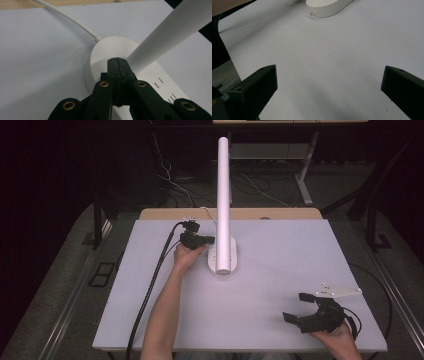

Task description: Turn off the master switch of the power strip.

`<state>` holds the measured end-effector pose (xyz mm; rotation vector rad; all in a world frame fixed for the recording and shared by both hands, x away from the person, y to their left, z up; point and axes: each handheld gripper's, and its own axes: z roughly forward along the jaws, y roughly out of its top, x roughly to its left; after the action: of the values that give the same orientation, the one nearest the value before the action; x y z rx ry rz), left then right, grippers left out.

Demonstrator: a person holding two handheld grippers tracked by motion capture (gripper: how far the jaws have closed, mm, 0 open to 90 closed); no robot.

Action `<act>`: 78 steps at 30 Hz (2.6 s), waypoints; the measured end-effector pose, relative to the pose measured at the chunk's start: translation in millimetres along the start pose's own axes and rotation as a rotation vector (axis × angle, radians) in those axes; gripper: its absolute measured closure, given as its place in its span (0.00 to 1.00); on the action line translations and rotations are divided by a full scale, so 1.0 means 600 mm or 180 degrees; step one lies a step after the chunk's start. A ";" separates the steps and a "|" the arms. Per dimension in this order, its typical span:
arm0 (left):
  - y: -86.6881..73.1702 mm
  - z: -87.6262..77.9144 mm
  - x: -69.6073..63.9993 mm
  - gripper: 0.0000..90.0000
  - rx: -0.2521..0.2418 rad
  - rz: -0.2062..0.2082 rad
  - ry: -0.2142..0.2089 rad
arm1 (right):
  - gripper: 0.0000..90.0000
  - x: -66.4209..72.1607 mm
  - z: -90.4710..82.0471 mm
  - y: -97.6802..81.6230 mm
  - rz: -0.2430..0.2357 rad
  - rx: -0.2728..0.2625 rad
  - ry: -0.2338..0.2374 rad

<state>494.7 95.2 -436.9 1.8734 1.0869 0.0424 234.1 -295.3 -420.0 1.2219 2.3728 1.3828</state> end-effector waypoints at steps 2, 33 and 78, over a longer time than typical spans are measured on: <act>-0.002 0.002 -0.002 1.00 -0.0020 0.0010 -0.0013 | 0.00 0.000 0.001 0.000 0.0001 0.0015 0.0002; 0.010 0.015 -0.024 1.00 0.0187 -0.0141 0.0226 | 0.00 0.000 -0.005 0.000 -0.0008 -0.0032 -0.0041; 0.029 -0.211 -0.040 0.78 -0.0393 0.0191 0.0376 | 0.00 -0.003 -0.002 0.003 0.0013 -0.0079 -0.0049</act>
<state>435.7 164.3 -343.7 1.8102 1.0827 0.2520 235.4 -296.9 -418.3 1.2272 2.3373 1.3946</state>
